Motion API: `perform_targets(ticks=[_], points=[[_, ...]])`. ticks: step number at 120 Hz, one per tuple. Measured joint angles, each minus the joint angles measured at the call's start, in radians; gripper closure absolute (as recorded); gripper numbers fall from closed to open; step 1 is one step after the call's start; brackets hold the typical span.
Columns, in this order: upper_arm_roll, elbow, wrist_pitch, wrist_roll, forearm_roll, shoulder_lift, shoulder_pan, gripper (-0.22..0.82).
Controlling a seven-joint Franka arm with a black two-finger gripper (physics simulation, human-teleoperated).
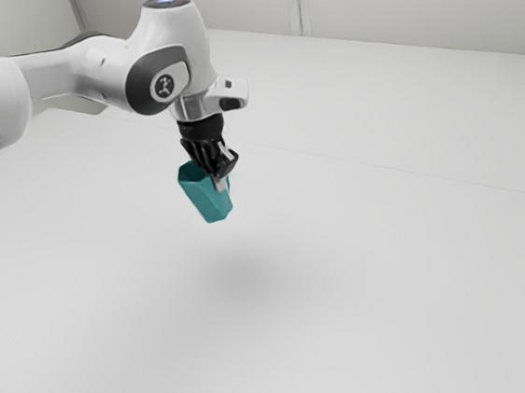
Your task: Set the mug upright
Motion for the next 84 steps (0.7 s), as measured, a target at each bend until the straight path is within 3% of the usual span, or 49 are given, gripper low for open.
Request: perform_targets(ticks=[16,38,84], points=[[0.005,-0.013,0.018,-0.006,0.025,0.027,0.033,0.78],[0.005,-0.015,0.038,-0.021,0.061,0.093,-0.014,0.78],[0.005,-0.015,0.081,-0.045,0.075,0.202,-0.011,0.78]])
